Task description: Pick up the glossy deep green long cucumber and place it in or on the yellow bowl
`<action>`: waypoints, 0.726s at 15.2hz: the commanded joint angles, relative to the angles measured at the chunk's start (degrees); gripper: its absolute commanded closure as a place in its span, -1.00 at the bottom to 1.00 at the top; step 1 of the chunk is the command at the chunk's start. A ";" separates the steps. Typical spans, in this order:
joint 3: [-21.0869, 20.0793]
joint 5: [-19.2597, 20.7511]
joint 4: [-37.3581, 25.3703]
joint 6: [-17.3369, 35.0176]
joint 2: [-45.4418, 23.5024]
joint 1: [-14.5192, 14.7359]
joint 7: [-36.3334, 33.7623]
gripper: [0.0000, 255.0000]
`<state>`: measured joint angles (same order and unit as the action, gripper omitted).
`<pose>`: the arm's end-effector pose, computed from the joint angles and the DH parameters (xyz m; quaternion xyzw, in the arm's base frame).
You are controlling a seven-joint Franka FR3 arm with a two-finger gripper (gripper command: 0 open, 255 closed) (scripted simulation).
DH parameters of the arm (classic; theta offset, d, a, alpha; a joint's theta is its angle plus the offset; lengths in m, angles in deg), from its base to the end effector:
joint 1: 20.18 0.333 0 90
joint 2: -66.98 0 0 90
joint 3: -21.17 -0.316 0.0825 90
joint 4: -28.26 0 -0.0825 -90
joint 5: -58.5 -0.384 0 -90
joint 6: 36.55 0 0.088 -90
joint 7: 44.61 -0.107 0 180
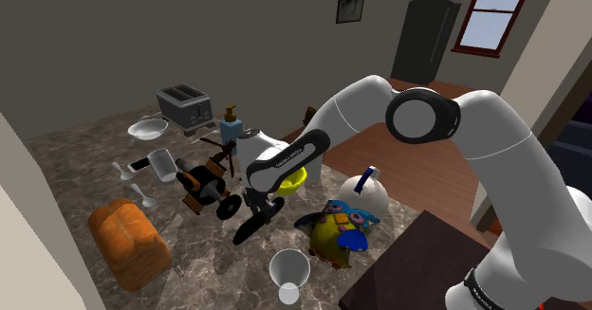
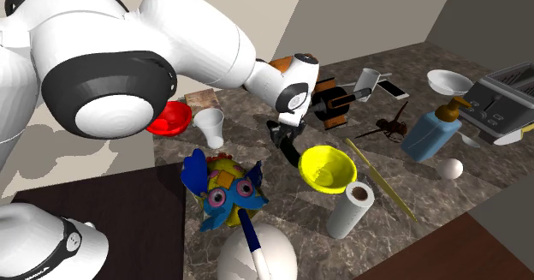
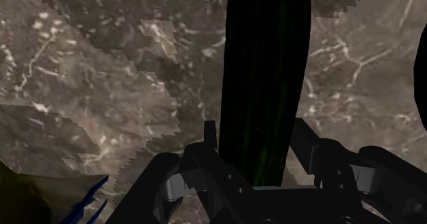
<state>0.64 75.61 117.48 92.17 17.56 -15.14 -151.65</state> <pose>0.6352 0.2598 0.1492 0.7880 -0.6127 -0.0468 0.0381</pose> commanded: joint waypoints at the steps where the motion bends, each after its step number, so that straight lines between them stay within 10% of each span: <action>1: 0.00 0.00 0.00 0.00 0.00 0.00 0.00 1.00; 11: -1.09 -1.07 0.96 -2.91 3.89 -0.80 0.37 1.00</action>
<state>-0.30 74.70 118.29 89.68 20.85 -15.75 -151.40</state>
